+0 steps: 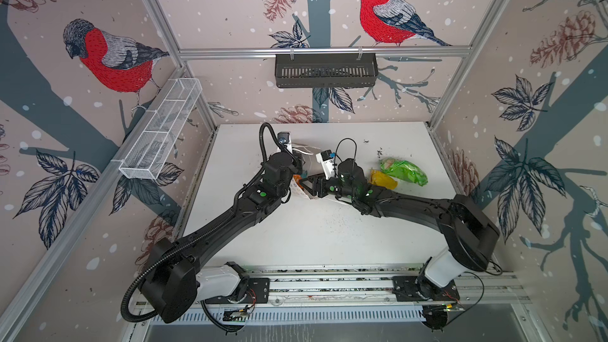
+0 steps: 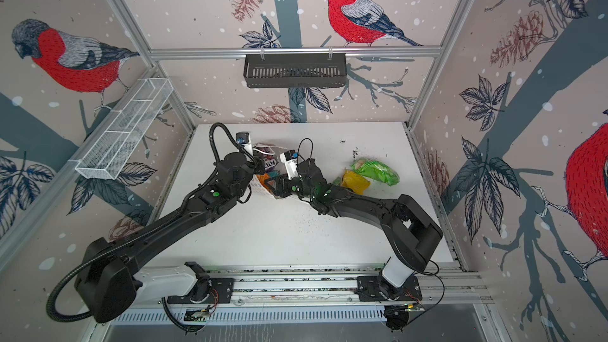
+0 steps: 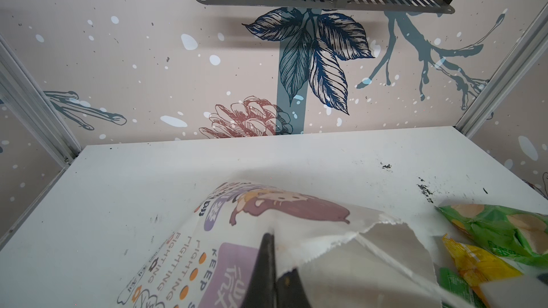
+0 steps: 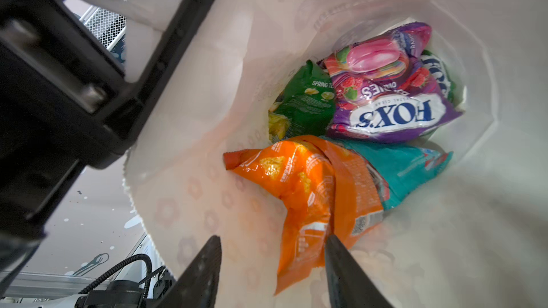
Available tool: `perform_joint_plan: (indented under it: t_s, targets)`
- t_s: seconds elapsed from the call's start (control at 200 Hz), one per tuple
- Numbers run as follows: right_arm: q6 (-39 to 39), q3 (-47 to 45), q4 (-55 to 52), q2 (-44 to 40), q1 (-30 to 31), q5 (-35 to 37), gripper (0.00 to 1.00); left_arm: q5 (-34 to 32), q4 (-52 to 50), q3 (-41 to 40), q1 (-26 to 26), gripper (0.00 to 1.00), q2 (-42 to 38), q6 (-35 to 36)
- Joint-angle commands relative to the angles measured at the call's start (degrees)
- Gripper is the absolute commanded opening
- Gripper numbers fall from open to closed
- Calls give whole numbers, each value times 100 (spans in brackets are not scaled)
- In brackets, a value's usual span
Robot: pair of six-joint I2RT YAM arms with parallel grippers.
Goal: Take the snacks out of the paper bag
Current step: Pick up the snack from the paper bag.
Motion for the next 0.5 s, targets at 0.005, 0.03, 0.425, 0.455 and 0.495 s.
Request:
perform_joint_plan:
  t_s: [0.005,0.03,0.425,0.455,0.495]
  targets:
    - [68,116,-202,150,69,65,57,83,291,-27,-21,0,-5,-128]
    - [89,133,-222,193,76,74,57,88,295,-35,-25,0,-4,-132]
    - [68,448,-495,636,198,166,50,96,241,35,-55,0,114,-99]
    - [69,459,-496,657,198,162,46,98,235,35,-55,0,118,-93]
    - [69,469,-496,681,194,161,42,91,233,35,-54,0,118,-92]
